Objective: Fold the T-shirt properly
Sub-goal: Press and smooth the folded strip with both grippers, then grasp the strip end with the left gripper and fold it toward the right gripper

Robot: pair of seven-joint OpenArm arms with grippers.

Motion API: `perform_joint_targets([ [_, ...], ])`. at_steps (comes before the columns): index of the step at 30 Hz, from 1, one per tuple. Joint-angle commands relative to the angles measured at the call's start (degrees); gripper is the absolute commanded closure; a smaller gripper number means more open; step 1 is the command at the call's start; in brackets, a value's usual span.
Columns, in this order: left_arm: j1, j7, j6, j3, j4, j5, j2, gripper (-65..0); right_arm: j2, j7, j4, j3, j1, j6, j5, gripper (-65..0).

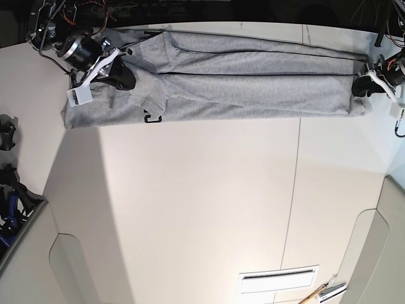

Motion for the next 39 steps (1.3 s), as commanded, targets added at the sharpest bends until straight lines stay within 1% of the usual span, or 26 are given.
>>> perform_joint_targets([
  [1,-0.11,0.09,-0.49,-0.37,0.50,-0.46,-1.14,0.0,0.44,1.11,0.87,0.13,0.15,0.44,1.53,0.0],
  [4,-0.46,0.04,-0.49,-0.37,0.76,-0.20,-1.16,0.0,0.44,1.11,0.87,0.13,0.15,0.44,2.43,0.0],
  [8,-0.96,-0.26,-0.49,-0.39,3.61,0.83,-1.33,0.0,0.44,1.11,0.94,0.15,0.17,0.44,6.93,0.0],
  [10,-0.96,-0.68,0.07,-0.39,6.67,3.15,-1.44,0.0,0.44,1.11,0.98,0.31,0.28,0.44,8.09,0.0],
  [11,-1.03,-1.05,1.27,-0.39,8.28,5.01,-1.44,0.0,0.44,1.09,0.98,0.50,0.50,0.44,8.35,0.0],
  [14,-1.25,-3.26,6.36,-0.39,12.94,12.07,-1.44,0.0,0.42,0.81,0.98,1.70,1.31,0.44,9.03,0.0],
  [16,-1.46,-4.13,8.66,-0.39,15.06,15.54,-1.46,0.0,0.44,-0.13,1.01,3.10,1.79,0.44,9.88,0.0],
  [20,-3.34,-4.26,11.63,-0.39,16.26,19.80,-1.46,0.0,0.42,-3.13,1.03,6.51,2.54,0.46,12.98,0.0],
  [26,-7.21,-3.63,12.50,-0.39,16.87,25.75,-1.51,0.0,0.44,-4.33,1.03,11.19,2.49,0.46,13.70,0.0],
  [29,-7.72,-1.01,17.77,-0.39,19.32,29.40,-1.84,0.0,0.44,-4.83,1.03,13.70,2.49,0.46,13.73,0.0],
  [32,-7.72,1.81,18.80,-0.37,23.04,29.83,-1.95,0.0,0.44,-4.98,1.03,15.47,2.49,0.46,13.73,0.0],
  [34,-7.28,3.32,19.15,-0.35,26.12,28.13,-1.90,0.0,0.46,-4.94,1.03,15.67,2.47,0.46,13.73,0.0],
  [37,-5.27,3.72,17.11,-0.24,31.71,23.30,-1.77,0.0,0.44,-4.94,1.03,15.67,2.47,0.46,13.70,0.0],
  [39,-3.74,4.66,15.65,-0.24,35.80,20.46,-0.76,0.0,0.44,-4.94,1.03,15.67,2.49,0.46,13.73,0.0],
])
